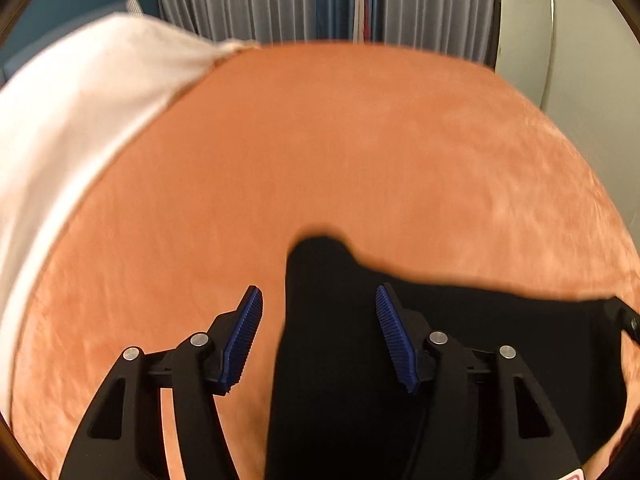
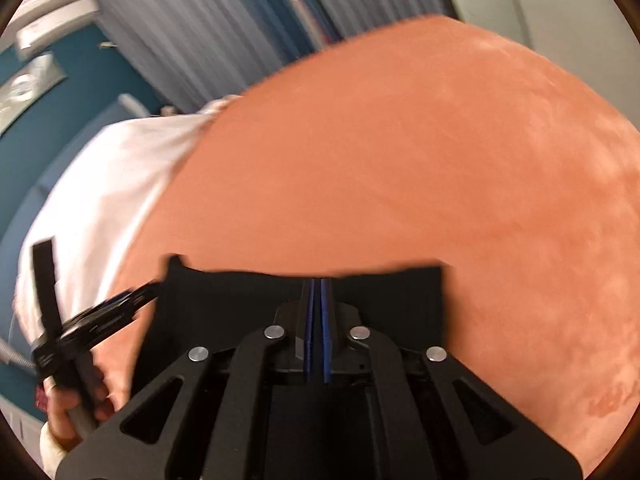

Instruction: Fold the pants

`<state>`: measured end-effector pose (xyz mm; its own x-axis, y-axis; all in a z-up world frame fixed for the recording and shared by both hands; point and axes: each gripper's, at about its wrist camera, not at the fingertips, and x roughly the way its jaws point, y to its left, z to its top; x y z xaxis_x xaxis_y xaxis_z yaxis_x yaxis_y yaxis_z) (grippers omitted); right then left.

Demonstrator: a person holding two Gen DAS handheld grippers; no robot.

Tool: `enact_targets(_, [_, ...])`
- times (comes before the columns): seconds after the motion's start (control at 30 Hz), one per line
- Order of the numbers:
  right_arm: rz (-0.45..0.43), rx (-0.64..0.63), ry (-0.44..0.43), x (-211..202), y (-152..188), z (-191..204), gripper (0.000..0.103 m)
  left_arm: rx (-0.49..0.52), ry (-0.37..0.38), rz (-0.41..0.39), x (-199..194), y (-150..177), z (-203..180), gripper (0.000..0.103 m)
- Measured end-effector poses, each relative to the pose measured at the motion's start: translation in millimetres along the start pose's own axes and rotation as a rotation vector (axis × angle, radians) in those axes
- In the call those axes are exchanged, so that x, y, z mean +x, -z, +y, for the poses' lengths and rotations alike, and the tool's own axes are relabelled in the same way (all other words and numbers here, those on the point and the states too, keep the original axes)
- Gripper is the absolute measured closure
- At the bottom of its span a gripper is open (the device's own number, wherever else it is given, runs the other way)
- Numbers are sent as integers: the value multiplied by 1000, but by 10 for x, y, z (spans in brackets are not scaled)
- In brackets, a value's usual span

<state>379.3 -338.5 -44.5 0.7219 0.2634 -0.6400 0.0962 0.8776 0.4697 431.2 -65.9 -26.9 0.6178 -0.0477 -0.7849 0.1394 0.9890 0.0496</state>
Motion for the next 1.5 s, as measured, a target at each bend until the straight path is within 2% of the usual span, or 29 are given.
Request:
enact_targets(0.07, [48,-25,66,223,-90,39,101,55,-35,88,305,-107,-138,43])
enact_targets(0.1, [92,-8,135,401,-73,-80,103,65,-53,133,475,-95,-170,42])
enact_targets(0.13, [114,15,150,506,-38,-219,103,64,-80,179,696,-51,-172,39])
enact_targets(0.17, [109,81,111,538,-10,-408,103,45,-59,188,778,-31,-147,35])
enact_targets(0.2, [86,136,79,497,-18,-473,103,2,-35,184,818,-20,-82,27])
enact_targets(0.23, [58,166,100,400,-23,-496,103,-61,-16,187,823,-30,18,26])
enact_targets(0.27, [27,155,129,271,-32,-459,103,-98,20,190,798,-35,82,29])
enact_targets(0.33, [-34,64,119,-94,3,-270,100,-145,94,168,575,-40,216,43])
enact_targets(0.4, [-66,-29,51,-495,180,-76,100,-149,124,102,210,43,305,44])
enact_targets(0.43, [-66,-62,42,-634,291,-17,100,-118,127,57,-46,157,332,44])
enact_targets(0.5, [-33,-120,29,-811,577,63,100,-70,134,18,-369,385,325,44])
enact_targets(0.57, [16,-159,89,-766,827,79,100,-11,129,14,-543,693,288,44])
enact_targets(0.6, [48,-189,175,-668,938,43,102,14,113,31,-538,802,239,44])
enact_targets(0.63, [58,-184,212,-584,1033,-18,103,39,86,64,-483,963,186,44])
enact_targets(0.67, [50,-126,177,-637,1095,-83,103,59,64,98,-413,1074,131,44])
enact_targets(0.73, [20,-72,154,-853,1153,-15,103,47,56,101,-465,1226,113,44])
enact_targets(0.77, [-5,-76,159,-971,1179,53,99,50,46,94,-580,1262,98,44])
enact_targets(0.9, [-119,-188,254,-1512,1406,543,98,58,2,13,-1139,1443,112,44])
enact_targets(0.97, [-145,-203,253,-1722,1506,760,98,67,-12,-23,-1444,1589,68,43])
enact_targets(1.1, [-197,-209,269,-1981,1552,1068,98,83,6,-45,-1866,1704,7,43])
enact_targets(1.23, [-226,-192,250,-2276,1689,1209,98,85,39,-67,-2242,1814,-55,43])
enact_targets(1.27, [-231,-190,249,-2317,1703,1254,97,86,50,-71,-2330,1853,-67,43])
enact_targets(1.37, [-249,-192,255,-2460,1806,1357,70,84,58,-77,-2490,1955,-57,38])
enact_targets(1.5, [-261,-205,266,-2606,1938,1482,68,91,56,-76,-2623,2094,-48,35])
